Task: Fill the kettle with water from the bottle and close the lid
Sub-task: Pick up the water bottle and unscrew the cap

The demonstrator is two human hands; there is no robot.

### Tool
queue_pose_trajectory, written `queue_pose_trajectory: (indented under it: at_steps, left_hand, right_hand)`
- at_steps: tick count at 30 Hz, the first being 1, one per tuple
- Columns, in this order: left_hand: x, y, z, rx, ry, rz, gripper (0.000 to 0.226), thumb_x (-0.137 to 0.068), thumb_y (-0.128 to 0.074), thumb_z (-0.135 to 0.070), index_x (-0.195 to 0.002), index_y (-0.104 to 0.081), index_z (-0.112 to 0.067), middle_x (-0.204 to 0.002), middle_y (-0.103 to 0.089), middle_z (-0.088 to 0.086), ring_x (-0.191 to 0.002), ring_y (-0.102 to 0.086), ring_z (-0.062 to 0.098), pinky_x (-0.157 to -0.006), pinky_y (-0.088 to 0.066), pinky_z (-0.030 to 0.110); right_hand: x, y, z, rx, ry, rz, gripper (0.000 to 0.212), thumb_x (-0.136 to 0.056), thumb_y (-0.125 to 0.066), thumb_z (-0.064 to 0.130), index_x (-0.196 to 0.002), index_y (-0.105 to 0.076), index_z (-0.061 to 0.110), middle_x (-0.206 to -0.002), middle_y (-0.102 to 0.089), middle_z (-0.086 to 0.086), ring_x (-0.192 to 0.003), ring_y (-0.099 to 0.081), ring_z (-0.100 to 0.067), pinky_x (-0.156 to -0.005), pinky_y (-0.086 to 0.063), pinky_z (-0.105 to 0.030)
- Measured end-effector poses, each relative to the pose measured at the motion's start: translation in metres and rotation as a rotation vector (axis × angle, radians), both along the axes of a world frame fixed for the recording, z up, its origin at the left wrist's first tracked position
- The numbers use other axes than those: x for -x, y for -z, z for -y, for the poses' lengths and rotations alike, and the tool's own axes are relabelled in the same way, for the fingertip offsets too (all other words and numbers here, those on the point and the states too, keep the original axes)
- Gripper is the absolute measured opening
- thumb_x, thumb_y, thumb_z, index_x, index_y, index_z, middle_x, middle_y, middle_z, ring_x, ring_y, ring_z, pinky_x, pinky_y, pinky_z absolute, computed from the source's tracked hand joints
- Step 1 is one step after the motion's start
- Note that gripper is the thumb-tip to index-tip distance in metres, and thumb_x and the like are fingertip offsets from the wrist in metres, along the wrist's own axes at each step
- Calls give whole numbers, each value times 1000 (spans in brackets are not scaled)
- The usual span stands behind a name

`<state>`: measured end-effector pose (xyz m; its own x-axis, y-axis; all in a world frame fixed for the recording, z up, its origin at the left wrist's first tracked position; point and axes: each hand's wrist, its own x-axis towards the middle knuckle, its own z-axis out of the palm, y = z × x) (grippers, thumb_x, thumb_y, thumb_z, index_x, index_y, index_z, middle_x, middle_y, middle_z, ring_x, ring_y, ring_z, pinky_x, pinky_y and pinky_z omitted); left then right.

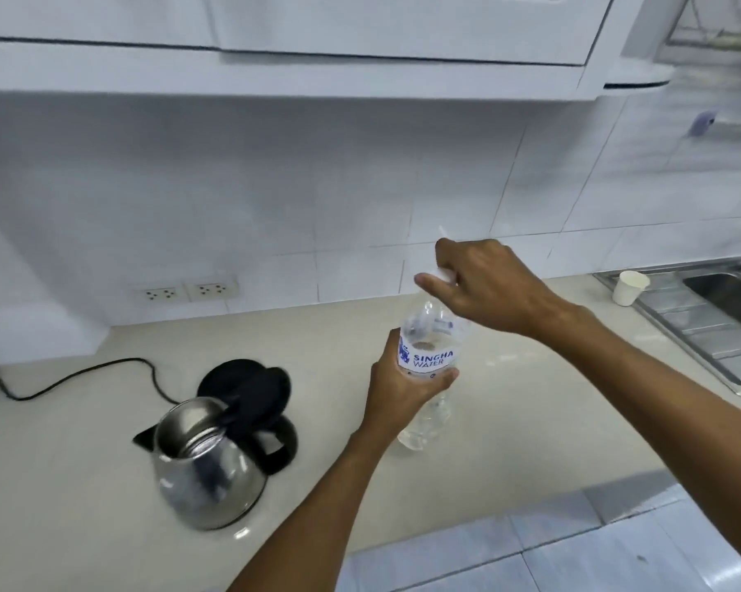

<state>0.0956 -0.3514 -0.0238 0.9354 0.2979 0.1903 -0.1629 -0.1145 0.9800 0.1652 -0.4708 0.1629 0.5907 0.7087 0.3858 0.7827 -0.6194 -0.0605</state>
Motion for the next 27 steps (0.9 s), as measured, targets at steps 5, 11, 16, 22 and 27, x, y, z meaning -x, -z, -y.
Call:
queue_pose_trajectory:
  at_steps: [5,11,16,22,27]
  left_hand:
    - [84,-25,-38,45,49,58,66,-70,-99,-38,-124,-62,-32,-115,-79,-9,-106,-76,11,-92,-63,36]
    - [180,-36,-97,52,47,89,68,-73,-98,-25,-131,-64,-27,-124,-78,-3,-116,-74,15,-96,-60,31]
    - [243,-40,-145,-5,24,48,65,-71,-99,-28,-125,-65,-41,-123,-78,-6,-113,-75,12,-91,-60,24]
    - [291,-43,-195,-103,-12,-36,70,-70,-100,-42,-130,-63,-38,-124,-77,-9,-115,-74,11,-98,-59,34]
    - [313,-36,-233,-227,-9,-107,72,-69,-100,-49,-130,-61,-46,-126,-76,-14,-115,-73,6,-91,-58,21]
  right_hand:
    - [77,-40,-30,21,-151,-90,36,-100,-56,49,-84,-51,17,-65,-51,9,-59,-48,-14,-58,-38,-33]
    - [150,-58,-79,85,-311,-202,29,-100,-54,51,-97,-63,24,-79,-64,8,-72,-57,-10,-64,-43,-24]
    - [190,-50,-133,128,-253,-89,52,-94,-45,70,-71,-58,25,-57,-56,6,-57,-53,-7,-59,-45,-32]
    - [220,-25,-187,109,-190,0,71,-99,-42,62,-50,-36,12,-46,-39,-4,-47,-38,-19,-49,-32,-33]
    - [233,-2,-190,23,-300,-171,43,-100,-48,58,-91,-70,22,-75,-70,3,-71,-62,-16,-65,-49,-33]
